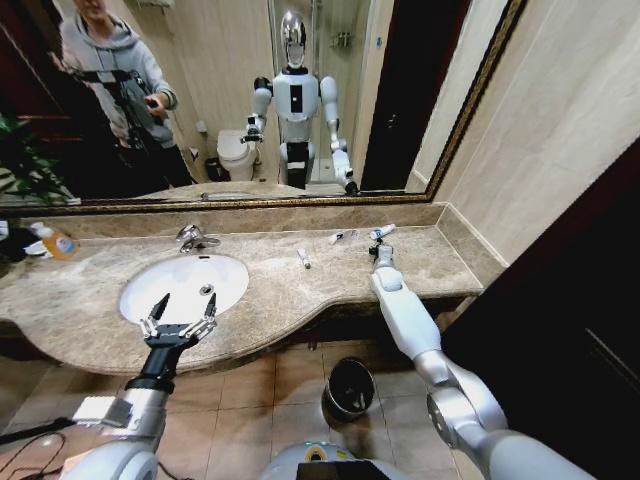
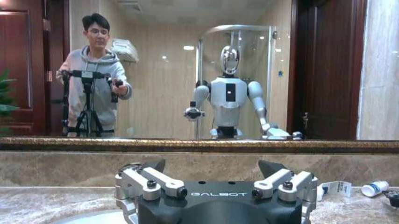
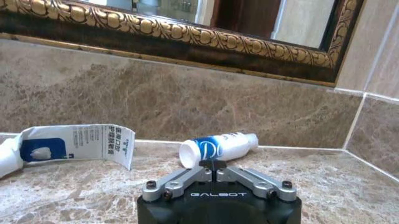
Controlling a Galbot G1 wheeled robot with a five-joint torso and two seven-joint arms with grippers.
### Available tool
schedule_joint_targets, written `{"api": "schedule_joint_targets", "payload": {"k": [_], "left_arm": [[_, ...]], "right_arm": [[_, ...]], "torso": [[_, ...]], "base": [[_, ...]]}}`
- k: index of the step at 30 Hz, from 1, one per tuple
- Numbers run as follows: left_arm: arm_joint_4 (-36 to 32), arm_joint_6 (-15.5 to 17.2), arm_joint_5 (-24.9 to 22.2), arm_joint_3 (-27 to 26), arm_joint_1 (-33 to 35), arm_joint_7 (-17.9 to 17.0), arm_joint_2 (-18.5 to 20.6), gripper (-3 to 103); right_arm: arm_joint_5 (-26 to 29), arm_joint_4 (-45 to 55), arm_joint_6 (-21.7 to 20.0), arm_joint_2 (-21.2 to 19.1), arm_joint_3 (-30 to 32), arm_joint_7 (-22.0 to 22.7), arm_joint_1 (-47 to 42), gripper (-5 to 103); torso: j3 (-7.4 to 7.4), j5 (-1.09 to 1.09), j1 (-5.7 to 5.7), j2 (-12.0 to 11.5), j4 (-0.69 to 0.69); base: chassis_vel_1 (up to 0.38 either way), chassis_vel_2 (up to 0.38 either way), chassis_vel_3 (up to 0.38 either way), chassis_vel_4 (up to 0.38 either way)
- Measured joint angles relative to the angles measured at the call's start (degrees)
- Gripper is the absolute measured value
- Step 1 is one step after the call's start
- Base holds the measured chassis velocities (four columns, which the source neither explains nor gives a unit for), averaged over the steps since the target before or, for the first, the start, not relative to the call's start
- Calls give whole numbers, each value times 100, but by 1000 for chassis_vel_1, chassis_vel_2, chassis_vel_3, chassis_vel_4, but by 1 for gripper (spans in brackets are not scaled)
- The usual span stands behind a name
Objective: Pick up the trash from the sink and place it in the trash bin.
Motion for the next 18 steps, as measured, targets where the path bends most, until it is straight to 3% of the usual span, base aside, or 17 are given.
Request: {"api": "schedule_joint_targets", "payload": {"k": [2, 8, 10, 12, 13, 16, 18], "left_arm": [[0, 0, 0, 0, 0, 0, 0, 100], [0, 0, 0, 0, 0, 0, 0, 100], [0, 0, 0, 0, 0, 0, 0, 100], [0, 0, 0, 0, 0, 0, 0, 100], [0, 0, 0, 0, 0, 0, 0, 100], [0, 0, 0, 0, 0, 0, 0, 100], [0, 0, 0, 0, 0, 0, 0, 100]], "right_arm": [[14, 18, -12, 5, 8, -1, -4, -1], [54, 26, -106, 101, 11, -37, 71, 26], [50, 8, -115, 125, 11, -37, 92, 26], [-18, -84, -137, 259, 24, 44, 204, 37], [-18, -84, -137, 259, 24, 44, 204, 37], [-265, -297, -126, 479, 47, 313, 387, 54], [-398, -458, -104, 615, 72, 510, 507, 59]], "torso": [[0, 0, 0, 0, 0], [0, 0, 0, 0, 0], [0, -1, 0, 0, 0], [0, 0, 0, 0, 0], [0, 0, 0, 0, 0], [0, -1, 0, 0, 0], [0, -1, 0, 0, 0]], "base": [[0, 0, 0, 0], [0, 0, 0, 0], [0, 0, 0, 0], [0, 0, 0, 0], [0, 0, 0, 0], [0, 0, 0, 0], [0, 0, 0, 0]]}}
